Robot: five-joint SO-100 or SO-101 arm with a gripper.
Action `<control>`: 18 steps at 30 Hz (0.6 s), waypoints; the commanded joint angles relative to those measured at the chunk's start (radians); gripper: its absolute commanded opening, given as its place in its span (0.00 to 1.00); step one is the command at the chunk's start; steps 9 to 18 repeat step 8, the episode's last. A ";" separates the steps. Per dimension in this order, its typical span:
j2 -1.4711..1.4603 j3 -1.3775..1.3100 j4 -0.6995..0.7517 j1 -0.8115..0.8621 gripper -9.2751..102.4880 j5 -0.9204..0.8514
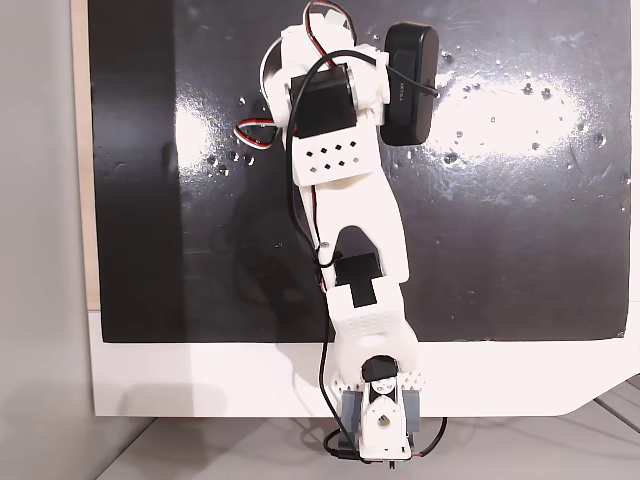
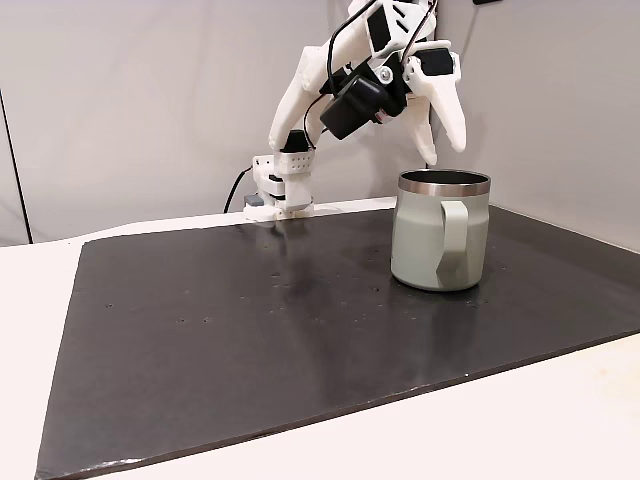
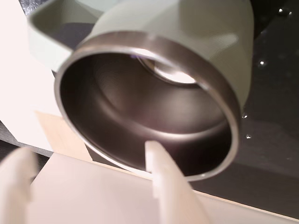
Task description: Grasp a pengrip and put it in the cup.
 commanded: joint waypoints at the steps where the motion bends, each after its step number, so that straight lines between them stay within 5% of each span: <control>1: 0.018 -0.049 -0.003 0.006 0.36 -0.006; 18: 0.025 -0.048 0.002 0.008 0.35 -0.008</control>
